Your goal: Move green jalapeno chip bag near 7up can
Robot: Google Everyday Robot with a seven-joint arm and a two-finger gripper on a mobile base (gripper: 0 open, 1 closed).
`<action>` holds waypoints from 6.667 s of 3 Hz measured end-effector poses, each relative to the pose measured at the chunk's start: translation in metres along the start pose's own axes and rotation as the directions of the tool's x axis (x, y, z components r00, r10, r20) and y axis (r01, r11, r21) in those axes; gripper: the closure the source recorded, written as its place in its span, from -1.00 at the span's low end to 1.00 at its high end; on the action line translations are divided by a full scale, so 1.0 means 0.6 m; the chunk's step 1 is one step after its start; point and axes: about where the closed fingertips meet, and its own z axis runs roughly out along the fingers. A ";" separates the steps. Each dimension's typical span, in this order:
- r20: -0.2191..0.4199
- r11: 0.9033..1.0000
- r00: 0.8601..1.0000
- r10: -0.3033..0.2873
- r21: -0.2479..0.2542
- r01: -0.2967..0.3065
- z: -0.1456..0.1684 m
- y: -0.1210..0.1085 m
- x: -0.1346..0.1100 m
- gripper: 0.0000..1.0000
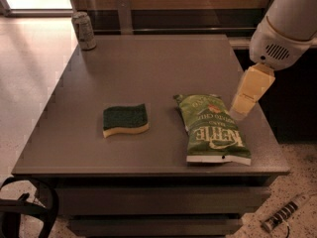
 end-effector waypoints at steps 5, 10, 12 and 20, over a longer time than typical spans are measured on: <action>-0.013 0.978 0.982 0.190 -0.081 -0.191 0.176 0.069 -0.042 -1.00; -0.016 0.981 0.986 0.168 -0.099 -0.169 0.187 0.086 -0.059 1.00; 0.042 0.989 0.990 0.138 -0.059 -0.135 0.148 0.047 -0.081 1.00; 0.504 0.988 0.859 -0.091 0.157 0.013 0.094 -0.231 -0.399 1.00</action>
Offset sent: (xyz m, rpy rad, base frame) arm 0.0002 0.0216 -0.0627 0.0366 0.0824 -0.2038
